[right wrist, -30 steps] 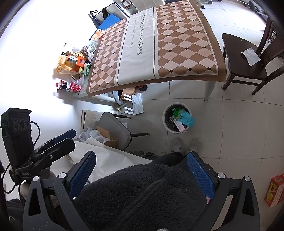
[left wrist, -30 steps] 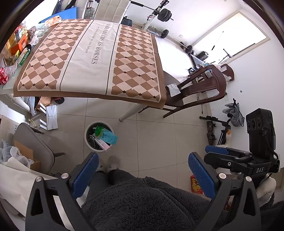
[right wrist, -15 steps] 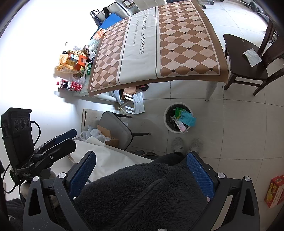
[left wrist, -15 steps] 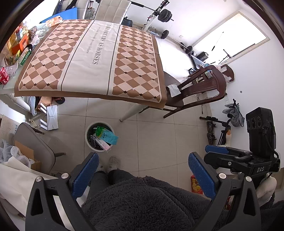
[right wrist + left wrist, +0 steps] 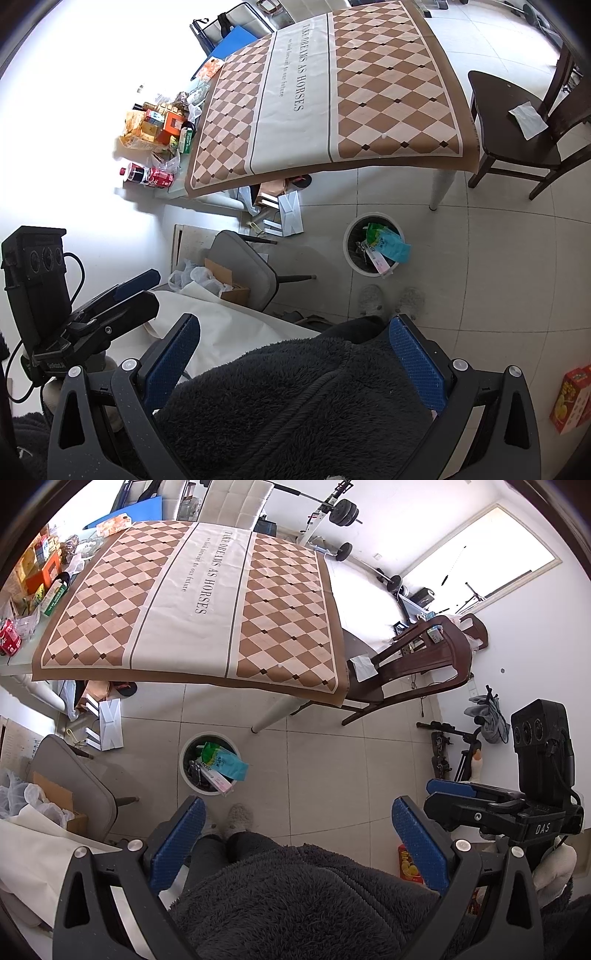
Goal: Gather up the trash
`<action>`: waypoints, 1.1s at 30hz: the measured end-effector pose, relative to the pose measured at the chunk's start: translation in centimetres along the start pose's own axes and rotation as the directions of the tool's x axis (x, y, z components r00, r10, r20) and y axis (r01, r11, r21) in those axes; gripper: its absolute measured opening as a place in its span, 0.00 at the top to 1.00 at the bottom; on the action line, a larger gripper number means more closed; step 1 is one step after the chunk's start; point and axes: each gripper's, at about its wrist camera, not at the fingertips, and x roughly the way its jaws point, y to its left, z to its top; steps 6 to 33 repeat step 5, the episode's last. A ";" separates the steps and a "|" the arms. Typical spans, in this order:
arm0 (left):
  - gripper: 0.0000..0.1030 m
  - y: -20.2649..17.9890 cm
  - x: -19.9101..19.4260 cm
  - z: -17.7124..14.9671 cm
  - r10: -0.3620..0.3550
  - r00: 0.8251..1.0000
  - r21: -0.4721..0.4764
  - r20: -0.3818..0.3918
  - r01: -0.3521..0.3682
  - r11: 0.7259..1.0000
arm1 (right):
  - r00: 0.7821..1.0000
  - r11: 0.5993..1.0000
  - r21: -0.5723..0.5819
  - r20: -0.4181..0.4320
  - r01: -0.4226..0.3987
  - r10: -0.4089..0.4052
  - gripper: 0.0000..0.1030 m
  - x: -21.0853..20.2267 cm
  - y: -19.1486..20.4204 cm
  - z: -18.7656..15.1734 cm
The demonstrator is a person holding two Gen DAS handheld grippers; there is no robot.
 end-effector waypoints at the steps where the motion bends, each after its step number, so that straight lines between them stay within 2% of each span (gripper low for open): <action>1: 0.00 0.0 0.0 0.0 0.001 1.000 0.000 0.002 -0.001 1.000 | 1.000 1.000 -0.001 -0.001 0.000 0.000 0.00 0.0 -0.1 0.1; 33: 0.00 0.5 -0.5 0.1 0.003 1.000 0.008 0.009 -0.004 1.000 | 1.000 1.000 0.000 -0.003 0.000 0.000 0.00 0.0 0.0 0.0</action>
